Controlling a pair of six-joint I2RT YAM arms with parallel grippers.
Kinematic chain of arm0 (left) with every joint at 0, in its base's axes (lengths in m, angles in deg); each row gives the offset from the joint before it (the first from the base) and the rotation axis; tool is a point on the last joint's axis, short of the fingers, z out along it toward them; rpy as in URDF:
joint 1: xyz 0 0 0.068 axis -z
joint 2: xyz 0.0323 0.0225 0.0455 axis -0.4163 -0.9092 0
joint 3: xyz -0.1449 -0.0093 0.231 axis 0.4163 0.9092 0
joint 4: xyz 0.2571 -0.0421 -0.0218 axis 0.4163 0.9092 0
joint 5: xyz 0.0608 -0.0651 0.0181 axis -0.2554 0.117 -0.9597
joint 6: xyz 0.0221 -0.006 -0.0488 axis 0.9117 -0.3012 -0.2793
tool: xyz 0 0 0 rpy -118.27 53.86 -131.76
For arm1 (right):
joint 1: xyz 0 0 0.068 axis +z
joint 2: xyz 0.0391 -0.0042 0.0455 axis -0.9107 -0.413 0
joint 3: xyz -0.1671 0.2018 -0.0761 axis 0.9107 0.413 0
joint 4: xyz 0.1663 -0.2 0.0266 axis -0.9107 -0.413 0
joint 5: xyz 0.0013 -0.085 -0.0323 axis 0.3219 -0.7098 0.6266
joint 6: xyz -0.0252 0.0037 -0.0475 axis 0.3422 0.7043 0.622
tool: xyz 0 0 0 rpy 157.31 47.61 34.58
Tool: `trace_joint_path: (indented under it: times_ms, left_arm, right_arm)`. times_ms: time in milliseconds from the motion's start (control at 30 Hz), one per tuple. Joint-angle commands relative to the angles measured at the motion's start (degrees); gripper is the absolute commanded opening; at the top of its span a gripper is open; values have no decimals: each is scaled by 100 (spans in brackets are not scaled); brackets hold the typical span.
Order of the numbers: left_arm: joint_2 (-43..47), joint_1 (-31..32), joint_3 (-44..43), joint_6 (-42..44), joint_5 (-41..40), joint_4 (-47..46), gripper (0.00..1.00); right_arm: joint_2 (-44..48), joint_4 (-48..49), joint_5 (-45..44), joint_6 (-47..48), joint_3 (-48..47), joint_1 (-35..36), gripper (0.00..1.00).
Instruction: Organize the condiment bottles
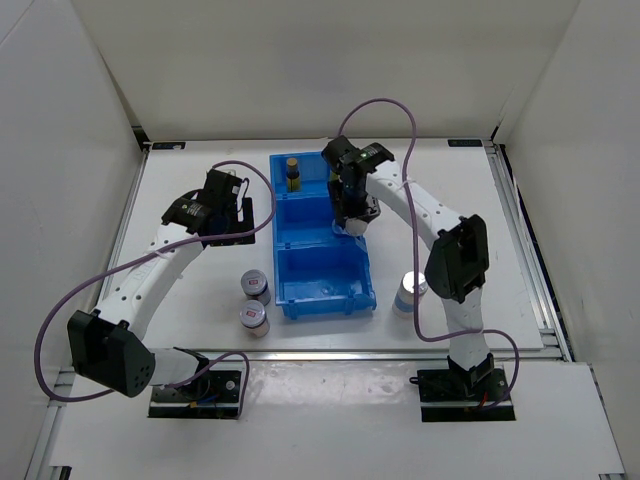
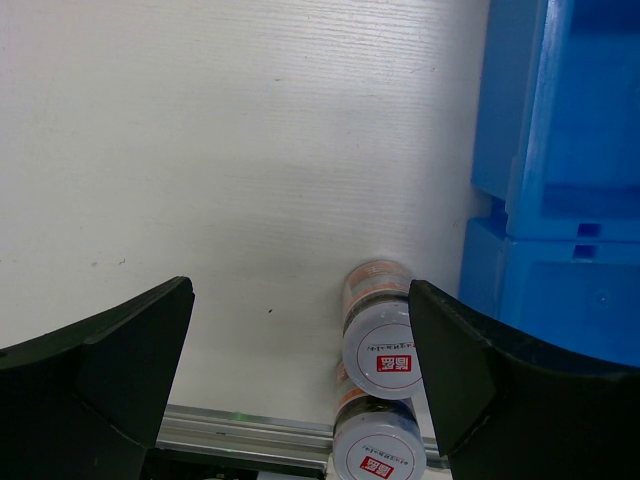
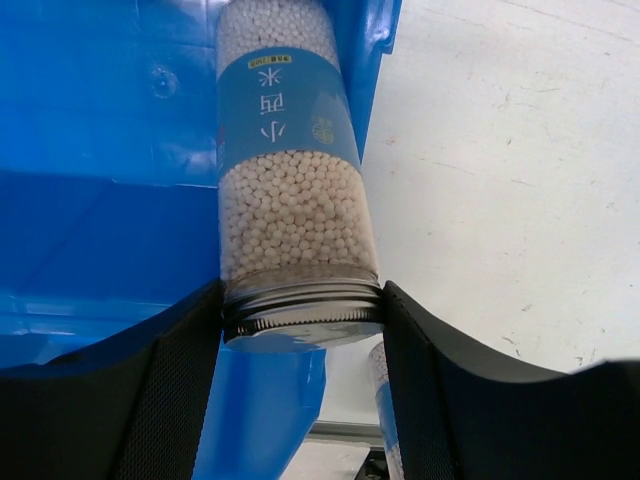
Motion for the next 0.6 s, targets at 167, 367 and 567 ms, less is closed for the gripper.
trace_joint_path:
  times_ms: [167,367,567]
  left_arm:
    - [51,-18,-148,39,-33,-73,100]
    - [51,-18,-148,39,-33,-73,100]
    - [-2,-18,-148,39,20,-73,100]
  right_arm:
    - [-13,-305,-231,178,-1046,-7,39]
    - [-435,-427,-63,249,-1906,-7,39]
    - [-805,-489,60,302,-2216,-60,44]
